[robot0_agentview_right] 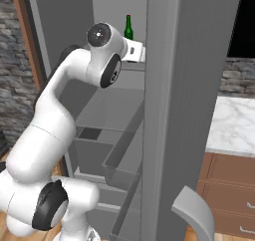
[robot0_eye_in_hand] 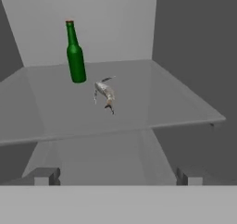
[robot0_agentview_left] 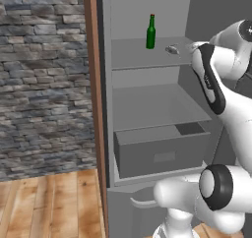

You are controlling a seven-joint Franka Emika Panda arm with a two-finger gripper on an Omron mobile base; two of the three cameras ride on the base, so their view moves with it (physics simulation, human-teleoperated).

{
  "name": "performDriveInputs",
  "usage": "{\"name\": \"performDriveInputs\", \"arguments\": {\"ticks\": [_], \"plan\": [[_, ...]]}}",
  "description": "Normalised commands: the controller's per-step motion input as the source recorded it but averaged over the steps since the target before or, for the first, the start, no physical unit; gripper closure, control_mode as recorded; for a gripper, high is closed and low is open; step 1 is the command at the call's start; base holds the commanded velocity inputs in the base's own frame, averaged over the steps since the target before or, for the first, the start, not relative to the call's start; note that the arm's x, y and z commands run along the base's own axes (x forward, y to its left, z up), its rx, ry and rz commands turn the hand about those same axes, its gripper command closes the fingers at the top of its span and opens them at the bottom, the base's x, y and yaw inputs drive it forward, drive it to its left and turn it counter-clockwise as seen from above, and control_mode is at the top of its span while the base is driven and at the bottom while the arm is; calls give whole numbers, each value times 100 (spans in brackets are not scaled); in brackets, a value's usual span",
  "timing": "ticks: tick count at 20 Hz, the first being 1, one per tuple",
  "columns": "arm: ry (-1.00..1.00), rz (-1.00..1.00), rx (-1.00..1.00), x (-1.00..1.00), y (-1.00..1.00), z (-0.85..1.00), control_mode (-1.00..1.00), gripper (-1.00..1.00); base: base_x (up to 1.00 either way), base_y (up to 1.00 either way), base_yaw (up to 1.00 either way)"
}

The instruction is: Take the fish out of the fridge, briefly rinse it in the sink, and place it on the tray next to the sink.

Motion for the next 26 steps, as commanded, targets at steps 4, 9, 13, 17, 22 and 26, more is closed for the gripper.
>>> {"name": "performDriveInputs", "arguments": {"ticks": [4, 9, 13, 17, 22, 26], "plan": [[0, 0, 0, 85, 0, -12, -100, -100, 0, 0, 0], [0, 0, 0, 78, 0, -14, -100, -100, 0, 0, 0], [0, 0, 1, 75, 0, -9, -100, -100, 0, 0, 0], [0, 0, 2, 78, 0, -9, -100, -100, 0, 0, 0], [0, 0, 2, 69, 0, -8, -100, -100, 0, 0, 0], [0, 0, 5, 65, 0, -19, -100, -100, 0, 0, 0]]}}
